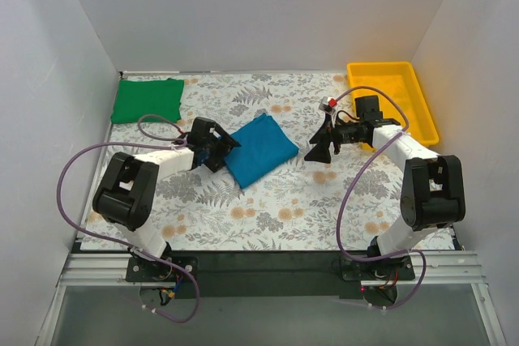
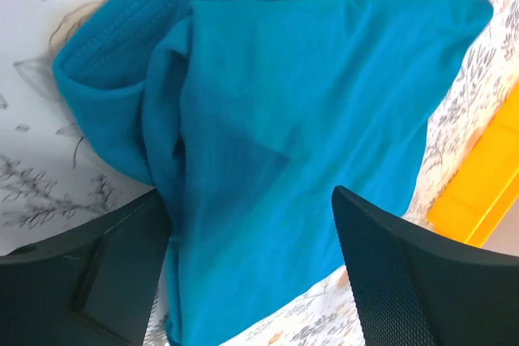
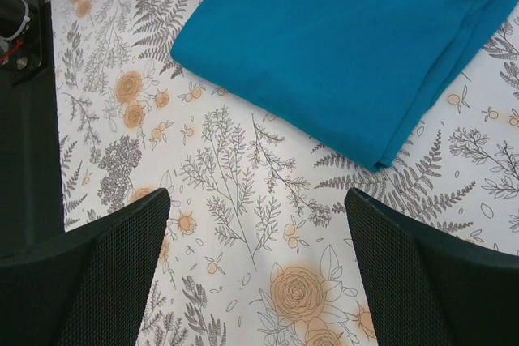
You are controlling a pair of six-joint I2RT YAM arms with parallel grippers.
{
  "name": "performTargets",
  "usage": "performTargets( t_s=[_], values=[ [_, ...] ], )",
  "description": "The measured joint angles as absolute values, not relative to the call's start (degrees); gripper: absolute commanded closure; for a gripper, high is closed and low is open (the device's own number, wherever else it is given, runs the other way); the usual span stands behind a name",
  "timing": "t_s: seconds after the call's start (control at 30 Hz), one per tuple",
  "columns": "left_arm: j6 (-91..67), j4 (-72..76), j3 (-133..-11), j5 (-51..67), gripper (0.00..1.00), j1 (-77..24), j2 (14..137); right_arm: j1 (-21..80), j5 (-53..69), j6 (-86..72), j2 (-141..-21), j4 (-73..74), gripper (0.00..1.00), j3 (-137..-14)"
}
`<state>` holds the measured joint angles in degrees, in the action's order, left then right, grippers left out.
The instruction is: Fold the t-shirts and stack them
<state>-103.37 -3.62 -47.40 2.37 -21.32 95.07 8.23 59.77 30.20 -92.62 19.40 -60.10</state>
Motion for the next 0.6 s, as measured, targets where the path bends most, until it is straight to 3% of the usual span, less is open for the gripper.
performTargets(
  t_s=[0.3, 0.6],
  values=[
    [-100.16, -5.63, -53.12, 1.15, 0.61, -21.23, 100.77, 6.17, 61.98, 30.15, -92.62, 19.40, 0.07, -60.10],
    [-85.80, 5.19, -52.42, 14.44, 0.89, -17.96, 105.32, 4.10, 63.79, 29.98, -92.62, 19.40, 0.08, -60.10]
  ],
)
